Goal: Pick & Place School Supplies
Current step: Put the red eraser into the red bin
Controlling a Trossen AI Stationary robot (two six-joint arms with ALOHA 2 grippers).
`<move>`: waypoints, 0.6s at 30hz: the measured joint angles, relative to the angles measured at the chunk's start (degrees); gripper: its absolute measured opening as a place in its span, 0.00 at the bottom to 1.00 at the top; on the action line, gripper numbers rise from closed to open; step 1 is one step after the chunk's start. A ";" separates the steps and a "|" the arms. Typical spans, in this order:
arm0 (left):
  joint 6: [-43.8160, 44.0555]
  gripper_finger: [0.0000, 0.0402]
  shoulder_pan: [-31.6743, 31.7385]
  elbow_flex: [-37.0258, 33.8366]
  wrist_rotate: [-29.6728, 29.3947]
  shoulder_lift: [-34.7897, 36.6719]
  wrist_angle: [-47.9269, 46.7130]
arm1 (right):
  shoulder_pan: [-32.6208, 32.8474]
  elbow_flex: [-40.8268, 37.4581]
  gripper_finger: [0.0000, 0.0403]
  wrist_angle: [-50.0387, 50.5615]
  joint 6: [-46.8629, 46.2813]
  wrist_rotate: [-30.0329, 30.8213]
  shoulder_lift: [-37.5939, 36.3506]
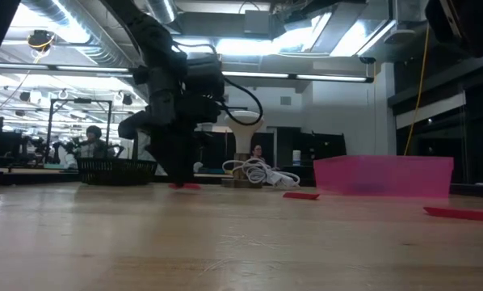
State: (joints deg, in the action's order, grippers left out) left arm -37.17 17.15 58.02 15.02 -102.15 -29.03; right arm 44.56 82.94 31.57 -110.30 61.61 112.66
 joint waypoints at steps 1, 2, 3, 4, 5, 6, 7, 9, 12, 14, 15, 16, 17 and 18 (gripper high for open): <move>0.00 0.22 -0.16 0.00 0.05 0.02 0.01 | 0.00 0.00 0.11 0.00 0.05 0.05 0.00; 0.00 0.23 -0.38 0.00 0.05 0.03 0.00 | 0.01 0.00 0.11 0.00 0.13 0.06 0.00; 0.00 0.24 -0.64 0.00 0.05 0.04 0.06 | 0.02 0.00 0.11 0.00 0.13 0.06 0.00; 0.00 0.25 -0.88 0.00 0.07 0.04 0.15 | 0.00 0.00 0.11 0.00 0.13 0.06 0.00; 0.00 0.26 -1.18 0.00 0.05 0.06 0.30 | 0.01 0.00 0.11 0.01 0.13 0.06 0.00; 0.00 0.26 -1.51 0.00 0.05 0.08 0.42 | 0.02 0.00 0.11 0.00 0.13 0.06 0.00; 0.00 0.27 -1.81 0.00 0.11 0.09 0.41 | 0.00 0.00 0.11 0.02 0.13 0.06 0.00; 0.24 0.28 -2.44 0.00 0.17 0.09 0.38 | 0.01 0.00 0.11 0.02 0.12 0.06 0.00; 0.42 0.28 -3.35 0.00 0.20 0.11 0.38 | 0.02 0.00 0.11 0.01 0.16 0.06 0.00; 0.42 0.28 -3.74 -0.06 0.12 0.13 0.55 | 0.02 0.00 0.11 0.02 0.17 0.22 0.00; 0.42 0.28 -3.86 -0.36 0.05 0.19 1.10 | 0.02 0.00 0.11 0.02 0.17 0.33 0.00; 0.42 0.28 -3.99 -0.67 -0.08 0.22 1.23 | 0.00 0.00 0.11 0.02 0.20 0.34 0.00; 0.43 0.28 -3.99 -1.10 -0.12 0.22 1.65 | 0.01 0.00 0.11 0.02 0.20 0.34 0.00; 0.49 0.28 -3.96 -1.51 -0.12 0.34 2.21 | 0.00 0.00 0.11 0.02 0.20 0.34 0.00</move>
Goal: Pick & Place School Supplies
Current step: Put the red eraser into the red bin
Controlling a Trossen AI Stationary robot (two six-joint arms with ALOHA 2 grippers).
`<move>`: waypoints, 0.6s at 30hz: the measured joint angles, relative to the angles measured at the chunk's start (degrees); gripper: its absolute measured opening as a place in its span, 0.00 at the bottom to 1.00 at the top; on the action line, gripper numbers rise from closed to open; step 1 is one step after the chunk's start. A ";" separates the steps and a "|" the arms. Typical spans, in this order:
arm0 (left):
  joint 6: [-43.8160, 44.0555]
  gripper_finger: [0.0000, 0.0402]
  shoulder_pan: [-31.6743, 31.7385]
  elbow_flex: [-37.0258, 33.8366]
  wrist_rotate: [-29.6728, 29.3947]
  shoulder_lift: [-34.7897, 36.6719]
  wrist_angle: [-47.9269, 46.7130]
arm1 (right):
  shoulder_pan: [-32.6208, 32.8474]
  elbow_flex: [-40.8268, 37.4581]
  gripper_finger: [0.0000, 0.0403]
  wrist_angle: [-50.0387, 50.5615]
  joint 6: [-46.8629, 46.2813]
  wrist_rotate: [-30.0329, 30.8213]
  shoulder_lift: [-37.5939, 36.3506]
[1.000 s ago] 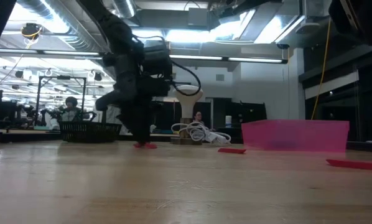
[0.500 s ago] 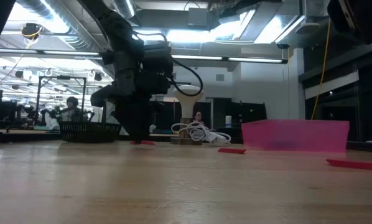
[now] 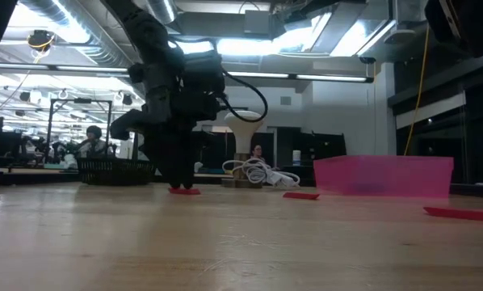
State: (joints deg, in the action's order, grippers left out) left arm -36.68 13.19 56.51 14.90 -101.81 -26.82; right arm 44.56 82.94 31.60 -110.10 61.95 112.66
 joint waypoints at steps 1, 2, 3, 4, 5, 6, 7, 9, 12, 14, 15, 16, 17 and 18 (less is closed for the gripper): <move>-0.02 0.28 0.04 -0.50 0.05 0.09 0.59 | 0.00 0.00 0.11 0.00 0.00 0.00 0.00; -0.03 0.28 0.09 -0.84 0.08 0.16 0.81 | 0.02 0.00 0.11 0.00 0.00 0.00 0.00; -0.03 0.28 0.11 -1.07 0.06 0.18 0.91 | 0.00 0.00 0.11 0.00 0.00 0.00 0.00; -0.03 0.28 0.13 -1.07 0.02 0.20 0.91 | 0.02 0.00 0.11 0.00 0.00 0.00 0.00; -0.03 0.28 0.13 -1.09 -0.04 0.18 1.00 | 0.01 0.00 0.11 0.00 0.00 0.00 0.00; -0.03 0.28 0.13 -1.11 -0.18 0.18 1.52 | 0.00 0.00 0.11 0.00 0.00 0.00 0.00; 0.10 0.28 0.13 -1.11 -0.27 0.18 1.87 | 0.02 0.00 0.11 0.00 0.01 0.00 0.00; 0.83 0.28 0.13 -0.95 -0.35 0.13 2.15 | 0.00 0.00 0.11 0.00 -0.02 0.00 0.00; 0.97 0.28 0.20 -0.65 -0.42 0.01 2.16 | 0.02 0.00 0.11 -0.01 -0.03 0.00 0.00; 0.97 0.28 0.24 -0.63 -0.54 0.01 2.20 | 0.02 0.00 0.11 -0.02 -0.04 0.00 0.00; 0.97 0.27 0.33 -0.63 -0.53 -0.02 2.17 | 0.02 0.00 0.11 -0.02 -0.04 0.00 0.00; 0.97 0.27 0.35 -0.59 -0.51 -0.02 2.07 | 0.01 0.00 0.11 -0.02 -0.04 0.00 0.00; 0.96 0.27 0.35 -0.53 -0.56 -0.04 1.78 | 0.02 0.00 0.11 -0.02 -0.04 0.00 0.00; 0.87 0.27 0.35 -0.51 -0.62 -0.04 1.59 | 0.00 0.00 0.11 -0.02 -0.04 0.00 0.00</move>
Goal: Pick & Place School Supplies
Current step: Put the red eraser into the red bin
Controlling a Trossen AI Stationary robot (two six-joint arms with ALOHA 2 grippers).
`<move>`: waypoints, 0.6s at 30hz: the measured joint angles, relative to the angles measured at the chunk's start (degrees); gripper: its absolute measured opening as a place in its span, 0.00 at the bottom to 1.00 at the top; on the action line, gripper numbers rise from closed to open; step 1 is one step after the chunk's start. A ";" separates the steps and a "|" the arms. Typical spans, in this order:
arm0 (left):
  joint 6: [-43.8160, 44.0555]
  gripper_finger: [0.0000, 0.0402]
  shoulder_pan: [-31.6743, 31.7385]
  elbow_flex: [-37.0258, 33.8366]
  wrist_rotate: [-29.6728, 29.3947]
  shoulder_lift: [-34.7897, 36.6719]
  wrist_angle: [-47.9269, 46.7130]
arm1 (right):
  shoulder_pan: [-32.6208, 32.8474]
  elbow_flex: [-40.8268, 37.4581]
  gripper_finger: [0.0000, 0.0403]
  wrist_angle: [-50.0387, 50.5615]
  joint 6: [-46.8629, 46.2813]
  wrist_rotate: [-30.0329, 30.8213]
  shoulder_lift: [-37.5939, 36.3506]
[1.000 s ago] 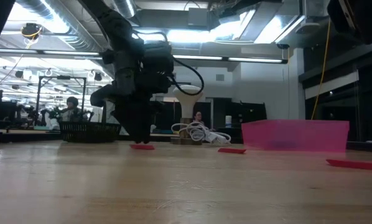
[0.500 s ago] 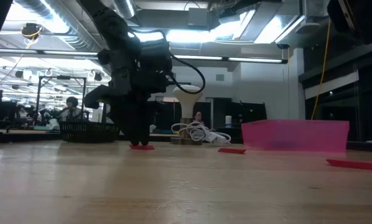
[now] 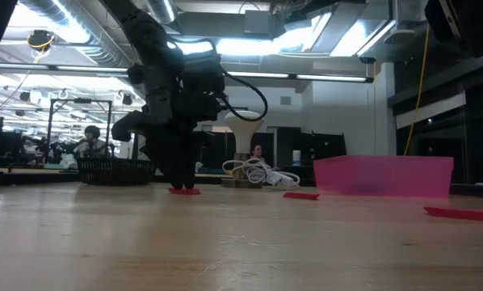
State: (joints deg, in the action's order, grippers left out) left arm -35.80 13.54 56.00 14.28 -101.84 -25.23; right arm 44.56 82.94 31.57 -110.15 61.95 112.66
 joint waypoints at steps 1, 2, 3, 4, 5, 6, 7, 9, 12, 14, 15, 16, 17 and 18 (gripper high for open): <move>-0.05 0.26 0.00 0.03 0.00 0.00 -0.15 | 0.01 0.00 0.11 0.00 -0.02 0.00 0.00; 0.04 0.27 0.00 0.05 0.00 0.00 -0.20 | 0.02 0.00 0.11 0.00 -0.02 0.00 0.00; 0.25 0.27 0.00 0.05 0.01 0.12 -0.25 | 0.02 0.00 0.11 0.00 -0.02 0.00 0.00; 0.65 0.27 0.00 0.02 -0.02 0.49 -0.44 | 0.02 0.00 0.11 0.00 -0.02 0.00 0.00; 1.01 0.27 0.00 -0.01 -0.55 0.81 -0.54 | 0.01 0.00 0.11 0.00 -0.02 0.00 0.00; 1.22 0.26 0.11 -0.03 -0.63 1.26 -0.37 | 0.00 0.00 0.11 -0.02 -0.02 0.00 0.00; 1.35 0.26 0.13 -0.04 -0.65 1.85 -0.41 | 0.01 0.00 0.11 -0.01 -0.03 -0.01 0.00; 1.60 0.26 0.17 -0.01 -0.63 2.91 -0.18 | 0.02 0.00 0.11 -0.01 -0.04 -0.02 0.00; 1.63 0.26 0.46 -0.01 0.01 3.42 -0.57 | 0.00 0.00 0.11 0.00 -0.04 -0.02 0.00; 1.78 0.27 0.57 -0.01 0.14 3.45 -0.84 | 0.02 0.00 0.11 0.00 -0.04 0.00 -0.02; 1.75 0.27 0.59 -0.01 0.25 3.45 -1.16 | 0.00 0.00 0.11 0.00 -0.04 0.00 -0.01; 1.60 0.27 0.56 -0.05 0.36 3.45 -1.35 | 0.01 0.00 0.11 0.00 -0.04 0.00 -0.02; 1.35 0.28 0.54 -0.18 0.51 3.45 -1.24 | 0.01 0.00 0.11 0.00 -0.07 0.00 -0.02; 1.13 0.28 0.52 -0.32 0.68 3.45 -1.20 | 0.00 0.00 0.11 0.00 -0.16 0.00 -0.02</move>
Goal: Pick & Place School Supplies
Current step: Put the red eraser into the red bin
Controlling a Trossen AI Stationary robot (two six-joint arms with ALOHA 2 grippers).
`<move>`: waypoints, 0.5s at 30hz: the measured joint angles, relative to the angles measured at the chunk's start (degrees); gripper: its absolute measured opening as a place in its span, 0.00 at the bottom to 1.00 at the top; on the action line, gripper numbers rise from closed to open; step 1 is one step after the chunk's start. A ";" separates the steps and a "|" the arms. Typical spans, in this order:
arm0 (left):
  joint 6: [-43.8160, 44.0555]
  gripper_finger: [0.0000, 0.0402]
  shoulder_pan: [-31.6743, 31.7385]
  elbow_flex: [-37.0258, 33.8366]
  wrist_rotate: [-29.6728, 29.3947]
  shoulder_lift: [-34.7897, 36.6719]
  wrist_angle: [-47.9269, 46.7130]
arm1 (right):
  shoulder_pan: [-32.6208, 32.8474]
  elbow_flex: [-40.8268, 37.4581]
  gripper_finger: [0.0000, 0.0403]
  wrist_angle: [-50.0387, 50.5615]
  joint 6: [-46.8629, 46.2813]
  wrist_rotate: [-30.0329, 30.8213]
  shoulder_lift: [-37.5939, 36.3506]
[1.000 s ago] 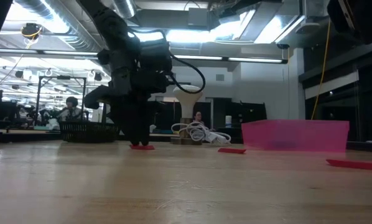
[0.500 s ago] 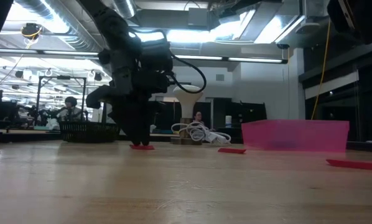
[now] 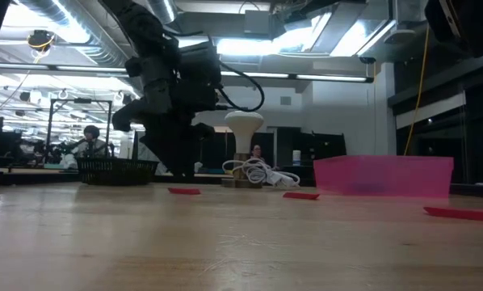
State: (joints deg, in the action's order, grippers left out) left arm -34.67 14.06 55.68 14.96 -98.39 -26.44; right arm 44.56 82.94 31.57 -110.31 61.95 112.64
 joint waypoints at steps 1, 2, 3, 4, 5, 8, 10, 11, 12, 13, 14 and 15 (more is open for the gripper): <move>-0.28 0.29 -0.04 -0.02 0.03 0.00 -0.16 | 0.02 0.00 0.11 0.00 -0.04 0.00 0.00; -0.41 0.29 -0.03 -0.02 0.06 0.00 -0.14 | 0.02 0.00 0.11 -0.02 -0.04 0.00 0.00; -0.44 0.29 0.11 -0.02 0.05 0.00 -0.10 | 0.01 0.00 0.11 0.00 -0.08 0.00 0.01; -0.46 0.30 0.30 -0.02 0.05 0.00 -0.09 | 0.01 0.00 0.11 -0.02 -0.10 0.00 0.00; -0.46 0.30 0.42 -0.02 0.05 0.00 -0.09 | 0.02 0.00 0.11 -0.02 -0.10 0.00 0.00; -0.55 0.31 1.00 -0.02 0.09 0.00 -0.11 | 0.01 0.00 0.11 -0.02 -0.12 0.00 0.00; -0.57 0.31 1.27 -0.02 0.17 0.00 -0.13 | 0.00 0.00 0.11 -0.04 -0.23 0.00 0.00; -0.57 0.31 1.43 -0.02 0.22 0.00 -0.21 | 0.00 0.00 0.11 -0.06 -0.23 0.00 0.00; -0.57 0.31 1.49 -0.02 0.23 -0.01 -0.37 | 0.00 0.00 0.11 -0.12 -0.23 0.00 0.00; -0.57 0.31 1.49 -0.02 0.25 -0.02 -0.52 | 0.01 0.00 0.11 -0.23 -0.23 0.01 0.00; -0.57 0.31 1.50 -0.02 0.58 -0.02 -0.61 | 0.02 0.00 0.11 -0.26 -0.23 0.01 0.00; -0.57 0.31 1.56 -0.02 1.48 -0.03 -0.70 | 0.02 0.00 0.11 -0.26 -0.23 0.01 0.00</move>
State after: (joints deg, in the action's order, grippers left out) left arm -35.24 15.62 55.66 16.44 -98.42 -27.14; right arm 44.57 82.94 31.31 -110.54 61.96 112.64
